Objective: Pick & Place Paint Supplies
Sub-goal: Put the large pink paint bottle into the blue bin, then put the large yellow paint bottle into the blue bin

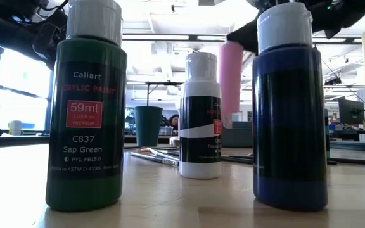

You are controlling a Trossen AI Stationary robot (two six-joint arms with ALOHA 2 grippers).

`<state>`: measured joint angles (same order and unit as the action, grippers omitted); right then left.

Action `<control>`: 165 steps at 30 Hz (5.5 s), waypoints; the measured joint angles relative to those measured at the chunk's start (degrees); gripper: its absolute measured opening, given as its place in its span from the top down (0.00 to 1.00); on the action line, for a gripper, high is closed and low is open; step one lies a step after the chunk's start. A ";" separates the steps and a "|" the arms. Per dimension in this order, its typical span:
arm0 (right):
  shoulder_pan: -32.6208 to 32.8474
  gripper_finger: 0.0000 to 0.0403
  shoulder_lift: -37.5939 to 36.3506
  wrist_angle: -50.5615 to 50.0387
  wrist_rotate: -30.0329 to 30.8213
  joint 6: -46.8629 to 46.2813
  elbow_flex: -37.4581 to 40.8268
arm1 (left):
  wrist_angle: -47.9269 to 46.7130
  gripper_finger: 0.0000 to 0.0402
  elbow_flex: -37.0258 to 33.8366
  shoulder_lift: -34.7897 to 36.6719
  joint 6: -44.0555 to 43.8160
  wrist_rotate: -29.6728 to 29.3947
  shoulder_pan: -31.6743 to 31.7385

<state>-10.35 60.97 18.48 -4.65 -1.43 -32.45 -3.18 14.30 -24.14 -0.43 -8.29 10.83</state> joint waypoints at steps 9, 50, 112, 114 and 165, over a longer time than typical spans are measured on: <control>-9.15 0.70 -8.59 -5.06 0.22 0.75 0.00 | 0.03 0.79 0.00 0.00 0.02 -0.02 0.00; -32.44 0.69 13.26 7.14 4.61 0.49 -0.11 | 0.11 0.79 -0.01 -0.01 0.13 -0.39 0.02; -26.53 0.34 -2.85 -6.11 6.13 3.53 -0.09 | 0.00 0.79 -0.01 -0.02 -0.07 0.28 0.02; -24.36 0.34 -6.19 -8.19 5.30 2.68 -0.09 | 0.02 0.79 0.00 -0.02 -0.07 0.28 0.02; -13.28 0.42 -13.95 -9.90 -17.81 0.13 -0.09 | 0.57 0.72 0.00 -2.24 -0.31 0.39 0.02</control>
<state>-23.63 47.03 8.58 -22.46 -1.30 -32.53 -2.62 14.31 -26.39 -0.74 -7.90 10.85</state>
